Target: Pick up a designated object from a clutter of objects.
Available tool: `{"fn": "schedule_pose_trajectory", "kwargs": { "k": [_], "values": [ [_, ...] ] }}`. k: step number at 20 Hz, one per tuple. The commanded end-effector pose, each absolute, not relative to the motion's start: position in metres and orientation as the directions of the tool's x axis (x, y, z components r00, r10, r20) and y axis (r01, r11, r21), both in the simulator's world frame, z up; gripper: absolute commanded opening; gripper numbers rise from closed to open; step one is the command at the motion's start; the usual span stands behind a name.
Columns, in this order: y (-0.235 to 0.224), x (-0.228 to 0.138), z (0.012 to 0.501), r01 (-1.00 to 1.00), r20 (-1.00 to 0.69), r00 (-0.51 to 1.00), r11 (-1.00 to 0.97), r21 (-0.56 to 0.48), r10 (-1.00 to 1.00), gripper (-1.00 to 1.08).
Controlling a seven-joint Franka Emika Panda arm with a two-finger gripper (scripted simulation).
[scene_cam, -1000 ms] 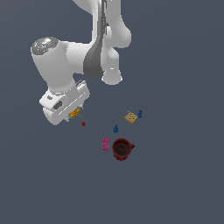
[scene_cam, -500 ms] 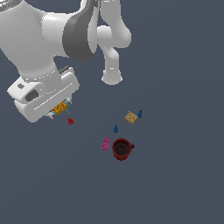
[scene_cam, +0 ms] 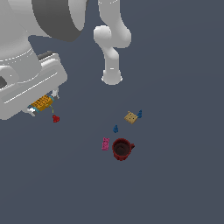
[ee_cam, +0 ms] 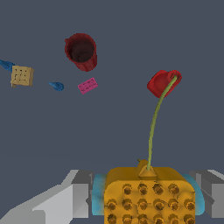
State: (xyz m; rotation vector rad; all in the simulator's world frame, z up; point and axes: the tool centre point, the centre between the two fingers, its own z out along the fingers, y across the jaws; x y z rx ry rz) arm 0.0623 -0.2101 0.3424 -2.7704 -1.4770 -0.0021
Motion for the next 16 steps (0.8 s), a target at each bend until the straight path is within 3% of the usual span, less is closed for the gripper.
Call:
{"fn": "schedule_pose_trajectory", "kwargs": {
  "k": [1, 16],
  "values": [
    [-0.214, 0.07, 0.356, 0.83, 0.002, 0.558, -0.558, -0.001, 0.83, -1.0],
    [-0.226, 0.094, 0.397, 0.83, 0.0, 0.558, -0.558, 0.0, 0.83, -1.0]
  ]
}}
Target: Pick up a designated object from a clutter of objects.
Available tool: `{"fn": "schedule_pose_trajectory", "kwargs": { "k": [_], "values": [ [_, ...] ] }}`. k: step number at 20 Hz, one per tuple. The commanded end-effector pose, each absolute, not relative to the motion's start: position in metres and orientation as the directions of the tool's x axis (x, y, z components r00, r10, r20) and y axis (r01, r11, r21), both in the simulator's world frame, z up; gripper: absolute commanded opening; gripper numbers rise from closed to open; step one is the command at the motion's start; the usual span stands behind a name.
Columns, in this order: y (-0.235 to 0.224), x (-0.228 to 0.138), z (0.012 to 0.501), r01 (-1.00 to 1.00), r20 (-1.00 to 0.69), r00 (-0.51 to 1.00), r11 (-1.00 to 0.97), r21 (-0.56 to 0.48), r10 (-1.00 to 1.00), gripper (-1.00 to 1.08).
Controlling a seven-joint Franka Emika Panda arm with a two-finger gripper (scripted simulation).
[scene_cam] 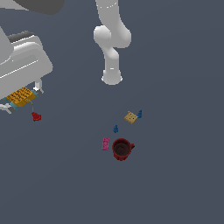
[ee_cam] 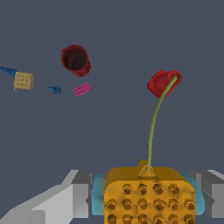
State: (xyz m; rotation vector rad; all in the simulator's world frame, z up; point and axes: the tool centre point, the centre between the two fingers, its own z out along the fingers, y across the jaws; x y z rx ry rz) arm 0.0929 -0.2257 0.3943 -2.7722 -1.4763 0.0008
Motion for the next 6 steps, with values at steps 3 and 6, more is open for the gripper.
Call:
{"fn": "schedule_pose_trajectory", "kwargs": {
  "k": [3, 6],
  "values": [
    [-0.227, 0.0956, 0.3989, 0.83, 0.0, 0.558, -0.558, 0.0, 0.83, -1.0],
    [-0.2268, 0.0961, 0.3991, 0.83, 0.0, 0.557, -0.557, 0.0, 0.83, -1.0]
  ]
}}
